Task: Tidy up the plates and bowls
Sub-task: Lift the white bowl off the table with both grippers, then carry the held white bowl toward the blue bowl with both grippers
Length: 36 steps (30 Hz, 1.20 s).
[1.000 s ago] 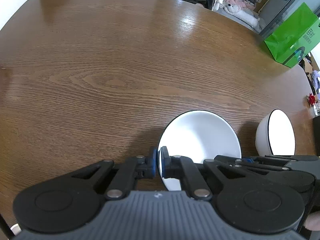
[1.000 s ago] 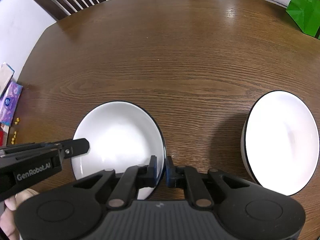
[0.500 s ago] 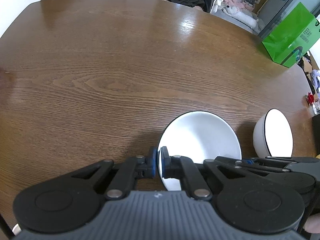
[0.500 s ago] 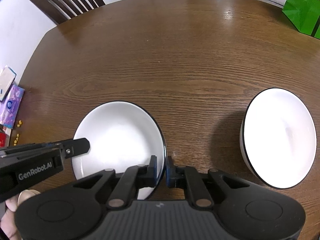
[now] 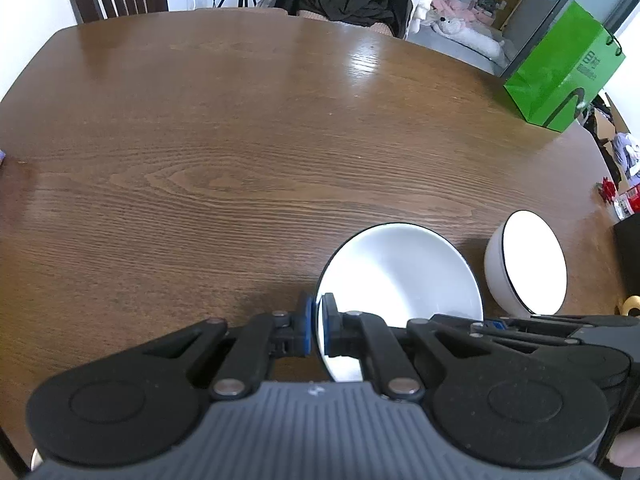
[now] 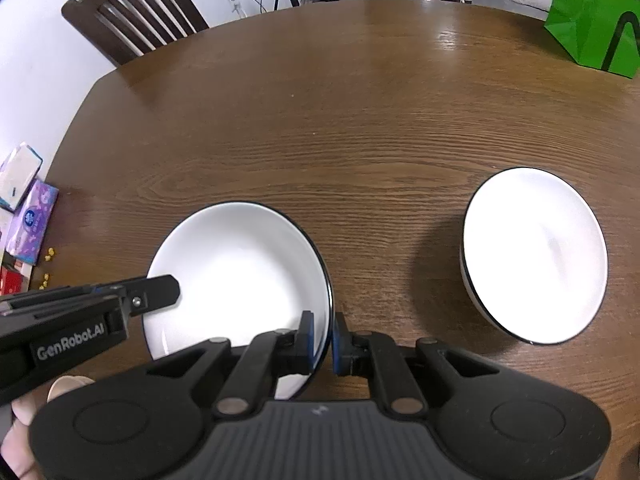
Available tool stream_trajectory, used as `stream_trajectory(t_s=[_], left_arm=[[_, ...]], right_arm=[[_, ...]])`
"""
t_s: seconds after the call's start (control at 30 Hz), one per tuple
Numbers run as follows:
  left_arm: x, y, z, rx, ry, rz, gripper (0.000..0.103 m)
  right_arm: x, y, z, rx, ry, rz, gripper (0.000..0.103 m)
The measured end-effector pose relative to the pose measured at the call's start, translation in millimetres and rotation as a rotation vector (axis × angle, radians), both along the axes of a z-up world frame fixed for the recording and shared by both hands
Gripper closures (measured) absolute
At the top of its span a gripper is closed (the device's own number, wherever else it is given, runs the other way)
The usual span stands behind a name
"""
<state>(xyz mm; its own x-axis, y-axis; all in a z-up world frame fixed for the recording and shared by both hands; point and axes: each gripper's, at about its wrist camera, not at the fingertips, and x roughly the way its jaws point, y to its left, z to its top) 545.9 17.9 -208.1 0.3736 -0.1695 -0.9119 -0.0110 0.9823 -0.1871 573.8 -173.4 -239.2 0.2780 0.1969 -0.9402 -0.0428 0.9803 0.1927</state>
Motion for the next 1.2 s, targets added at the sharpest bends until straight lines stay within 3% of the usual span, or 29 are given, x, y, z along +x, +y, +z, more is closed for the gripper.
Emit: stream_trajectory(t_s=[1.2], left_arm=[[-78,-18,49,0.015,-0.101,-0.036,0.097]], right_arm=[[-66,-5,47,-0.012,-0.093,-0.034,0.095]])
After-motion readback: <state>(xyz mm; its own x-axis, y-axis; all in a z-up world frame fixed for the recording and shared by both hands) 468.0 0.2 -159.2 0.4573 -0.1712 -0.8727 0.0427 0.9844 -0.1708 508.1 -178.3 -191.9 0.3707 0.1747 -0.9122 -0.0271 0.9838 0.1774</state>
